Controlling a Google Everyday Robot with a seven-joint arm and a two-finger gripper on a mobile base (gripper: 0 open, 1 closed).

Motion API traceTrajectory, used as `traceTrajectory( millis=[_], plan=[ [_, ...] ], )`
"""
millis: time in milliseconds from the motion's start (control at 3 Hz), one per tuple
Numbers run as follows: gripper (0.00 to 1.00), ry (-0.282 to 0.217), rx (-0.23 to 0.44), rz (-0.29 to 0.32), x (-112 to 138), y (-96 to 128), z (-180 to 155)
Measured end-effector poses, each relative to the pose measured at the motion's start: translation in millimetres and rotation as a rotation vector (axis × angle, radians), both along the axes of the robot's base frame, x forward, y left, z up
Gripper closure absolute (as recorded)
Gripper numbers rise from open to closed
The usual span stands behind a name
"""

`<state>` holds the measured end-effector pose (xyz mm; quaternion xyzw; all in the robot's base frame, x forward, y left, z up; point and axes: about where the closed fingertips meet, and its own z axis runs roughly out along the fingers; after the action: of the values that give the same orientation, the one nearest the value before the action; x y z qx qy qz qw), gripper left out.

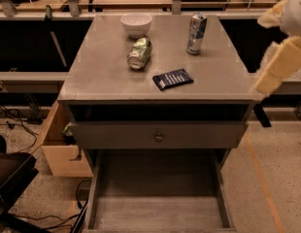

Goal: Place green can upright

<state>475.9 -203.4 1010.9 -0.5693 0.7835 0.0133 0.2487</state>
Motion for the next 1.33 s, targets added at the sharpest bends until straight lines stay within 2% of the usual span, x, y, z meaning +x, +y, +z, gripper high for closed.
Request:
traceTrajectory(
  millis=[333,667,1000,1333],
  plan=[
    [0.0,-0.046,0.277,-0.074,47,30,41],
    [0.0,-0.083,0.502,-0.19,76,63,81],
    [0.0,-0.075,0.566,-0.266,83,65,90],
    [0.0,-0.075,0.566,-0.266,83,65,90]
  ],
)
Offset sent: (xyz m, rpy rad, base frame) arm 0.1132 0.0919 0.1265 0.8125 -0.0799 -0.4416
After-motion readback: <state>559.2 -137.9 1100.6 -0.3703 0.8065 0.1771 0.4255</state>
